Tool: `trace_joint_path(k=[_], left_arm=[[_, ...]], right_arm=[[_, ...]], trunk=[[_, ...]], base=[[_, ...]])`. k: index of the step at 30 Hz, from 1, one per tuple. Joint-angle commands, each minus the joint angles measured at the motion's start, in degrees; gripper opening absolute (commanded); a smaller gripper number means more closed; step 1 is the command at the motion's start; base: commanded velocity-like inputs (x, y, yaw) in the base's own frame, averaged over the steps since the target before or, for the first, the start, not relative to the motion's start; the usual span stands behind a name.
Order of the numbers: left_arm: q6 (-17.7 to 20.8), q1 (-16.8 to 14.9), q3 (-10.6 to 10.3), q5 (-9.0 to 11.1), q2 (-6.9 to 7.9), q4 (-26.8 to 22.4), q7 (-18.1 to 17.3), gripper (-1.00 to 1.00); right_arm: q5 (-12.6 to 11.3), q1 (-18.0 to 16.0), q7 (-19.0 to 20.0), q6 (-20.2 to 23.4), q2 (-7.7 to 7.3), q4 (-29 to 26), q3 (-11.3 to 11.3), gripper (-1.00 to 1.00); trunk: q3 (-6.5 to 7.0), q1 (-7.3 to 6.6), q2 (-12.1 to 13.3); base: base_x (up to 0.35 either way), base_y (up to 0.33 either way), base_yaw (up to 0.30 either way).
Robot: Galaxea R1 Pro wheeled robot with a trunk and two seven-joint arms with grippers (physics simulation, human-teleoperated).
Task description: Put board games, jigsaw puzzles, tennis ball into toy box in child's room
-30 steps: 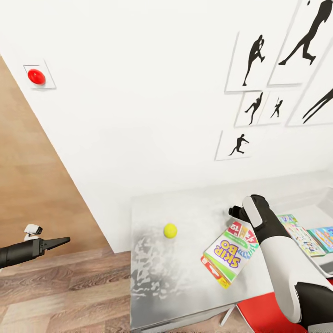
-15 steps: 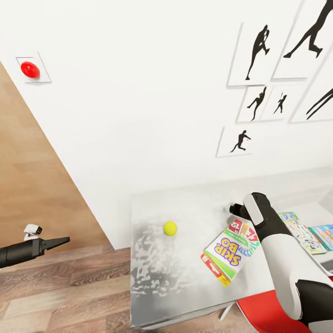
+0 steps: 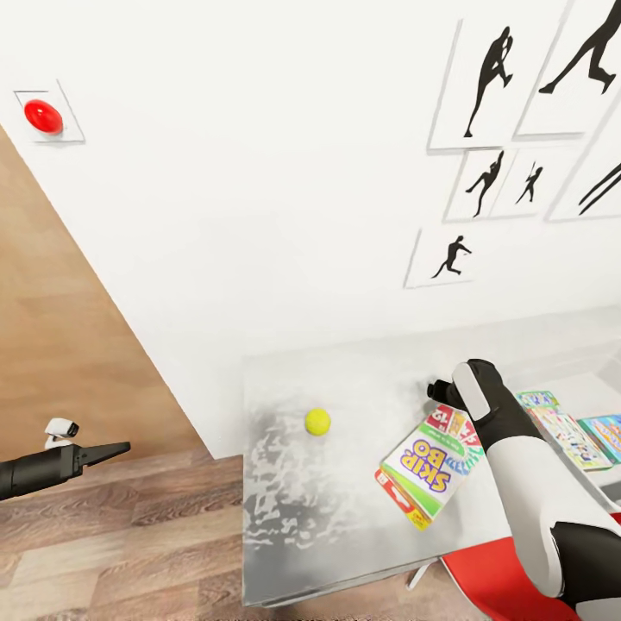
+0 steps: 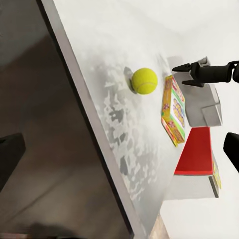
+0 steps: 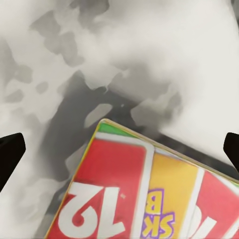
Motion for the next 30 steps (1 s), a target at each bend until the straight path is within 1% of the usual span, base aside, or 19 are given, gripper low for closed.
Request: trace_joint_path(k=[1,18,27,30], left_arm=[[0.6,0.0,0.0,0.0,0.01,0.0,-0.2,1.0],[0.6,0.0,0.0,0.0,0.11,0.0,-0.2,1.0],[0.6,0.0,0.0,0.0,0.17,0.0,-0.2,1.0],[0.6,0.0,0.0,0.0,0.18,0.0,-0.2,1.0]], right_arm=[[-0.6,0.0,-0.5,0.1,-0.01,-0.1,0.2,1.0],[-0.6,0.0,-0.5,0.1,-0.16,-0.1,0.5,1.0],[-0.6,0.0,-0.5,0.1,-0.18,-0.1,0.6,1.0],[-0.6,0.0,-0.5,0.2,-0.18,-0.1,0.6,1.0]], trunk=[[-0.17,0.01,-0.1],[-1.6,0.01,-0.1],[-1.69,0.01,-0.1],[-1.69,0.01,-0.1]], base=[[0.0,0.0,0.0],[-0.003,0.0,0.0],[-0.18,0.0,0.0],[-0.081,0.0,0.0]])
